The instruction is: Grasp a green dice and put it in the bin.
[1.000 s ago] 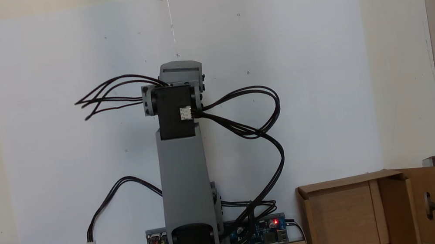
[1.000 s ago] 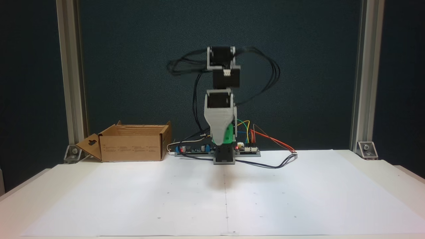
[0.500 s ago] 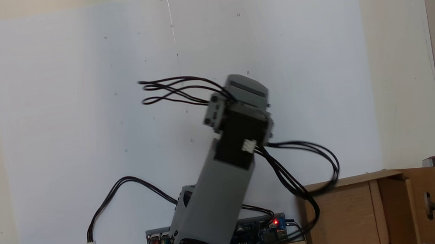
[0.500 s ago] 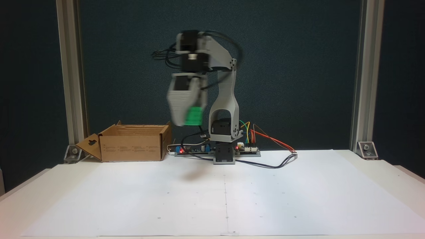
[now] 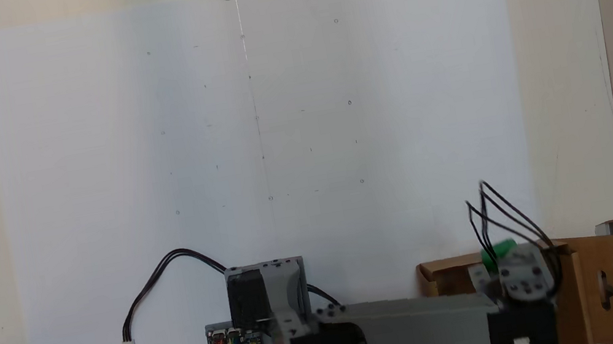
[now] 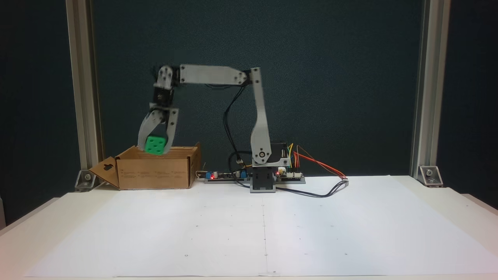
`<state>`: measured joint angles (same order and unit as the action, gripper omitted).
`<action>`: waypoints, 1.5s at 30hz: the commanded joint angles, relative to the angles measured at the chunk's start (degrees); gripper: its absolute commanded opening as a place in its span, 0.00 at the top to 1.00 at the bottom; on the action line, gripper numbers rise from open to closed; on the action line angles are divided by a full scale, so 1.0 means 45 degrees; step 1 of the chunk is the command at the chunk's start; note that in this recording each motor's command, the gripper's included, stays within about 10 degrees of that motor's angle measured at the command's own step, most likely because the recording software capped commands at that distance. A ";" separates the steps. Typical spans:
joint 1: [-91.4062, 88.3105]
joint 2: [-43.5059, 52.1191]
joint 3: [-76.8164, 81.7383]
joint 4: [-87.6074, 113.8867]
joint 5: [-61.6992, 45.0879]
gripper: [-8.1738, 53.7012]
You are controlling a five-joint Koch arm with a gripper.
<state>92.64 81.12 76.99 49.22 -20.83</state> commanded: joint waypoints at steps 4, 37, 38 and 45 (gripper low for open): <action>0.2383 -0.0781 -0.1465 -0.1309 -0.1934 0.68; -0.4839 0.3750 -0.1523 -0.3145 0.4453 0.15; -0.5757 0.4063 -0.1523 -0.3145 0.4492 0.15; -1.2222 0.5430 -0.0625 -0.3145 0.4766 0.15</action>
<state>42.63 103.10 74.53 37.00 -1.93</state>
